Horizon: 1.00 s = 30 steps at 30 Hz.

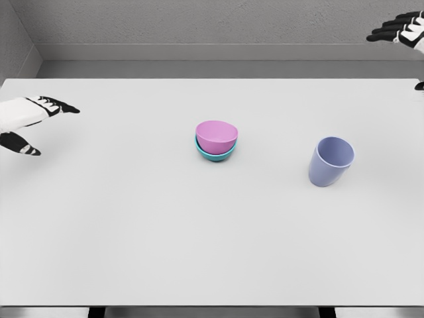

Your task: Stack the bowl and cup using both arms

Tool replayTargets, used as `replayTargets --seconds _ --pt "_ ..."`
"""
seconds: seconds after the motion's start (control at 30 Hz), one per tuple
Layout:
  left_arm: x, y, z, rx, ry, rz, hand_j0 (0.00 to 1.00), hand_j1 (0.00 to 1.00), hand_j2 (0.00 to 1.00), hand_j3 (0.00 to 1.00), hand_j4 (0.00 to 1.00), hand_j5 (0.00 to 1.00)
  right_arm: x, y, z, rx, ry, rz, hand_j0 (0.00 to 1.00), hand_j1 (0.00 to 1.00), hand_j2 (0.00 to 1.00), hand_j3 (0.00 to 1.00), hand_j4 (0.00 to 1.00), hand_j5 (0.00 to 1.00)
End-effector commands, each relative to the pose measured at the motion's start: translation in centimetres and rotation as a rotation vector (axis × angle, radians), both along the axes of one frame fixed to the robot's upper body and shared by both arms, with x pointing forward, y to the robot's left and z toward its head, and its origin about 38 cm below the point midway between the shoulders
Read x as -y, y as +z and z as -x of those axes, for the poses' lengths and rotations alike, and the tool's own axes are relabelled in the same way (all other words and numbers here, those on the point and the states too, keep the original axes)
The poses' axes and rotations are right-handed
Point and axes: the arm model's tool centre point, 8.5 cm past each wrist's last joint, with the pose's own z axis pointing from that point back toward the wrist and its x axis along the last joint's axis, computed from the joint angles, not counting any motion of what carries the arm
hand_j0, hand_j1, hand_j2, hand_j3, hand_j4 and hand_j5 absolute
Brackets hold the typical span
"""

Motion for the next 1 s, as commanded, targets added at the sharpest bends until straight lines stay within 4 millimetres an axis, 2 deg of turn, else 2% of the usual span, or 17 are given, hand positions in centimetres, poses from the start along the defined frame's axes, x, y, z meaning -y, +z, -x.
replayTargets --seconds 0.0,0.07,0.13,0.27,0.37,0.57,0.77,0.97 --pt "2.8 0.5 0.0 0.025 -0.071 0.028 1.00 1.00 1.00 1.00 1.00 1.00 -2.7 -6.4 -1.4 -0.190 0.051 0.078 1.00 1.00 1.00 1.00 1.00 1.00" --pt "3.0 0.2 0.1 0.019 -0.077 0.025 1.00 1.00 1.00 1.00 1.00 1.00 -4.6 -9.4 -2.4 -0.269 0.088 0.110 1.00 1.00 1.00 1.00 1.00 1.00" --pt "3.1 0.3 0.0 0.023 -0.078 0.031 1.00 1.00 1.00 1.00 1.00 1.00 -4.9 -10.8 -2.1 -0.307 0.098 0.128 1.00 1.00 1.00 1.00 1.00 1.00" --pt "2.8 0.5 0.0 0.026 -0.070 0.027 1.00 1.00 1.00 1.00 1.00 1.00 -4.6 -11.1 -1.9 -0.315 0.093 0.134 1.00 1.00 1.00 1.00 1.00 1.00" --pt "2.6 0.4 0.1 0.023 -0.068 0.024 1.00 1.00 1.00 1.00 1.00 1.00 -4.2 -12.1 -1.7 -0.341 0.083 0.133 1.00 1.00 1.00 1.00 1.00 1.00" --pt "2.8 0.3 0.1 0.020 -0.070 0.025 1.00 1.00 1.00 1.00 1.00 1.00 -3.5 -12.2 -1.9 -0.347 0.062 0.126 1.00 1.00 1.00 1.00 1.00 1.00" --pt "2.6 0.2 0.1 0.017 -0.066 0.022 1.00 1.00 1.00 1.00 1.00 1.00 -4.4 -13.1 -1.3 -0.364 0.091 0.131 1.00 1.00 1.00 1.00 1.00 1.00" --pt "2.4 0.2 0.1 0.015 -0.061 0.020 1.00 1.00 1.00 1.00 1.00 1.00 -4.0 -14.3 -1.0 -0.392 0.084 0.130 1.00 1.00 1.00 1.00 1.00 1.00"
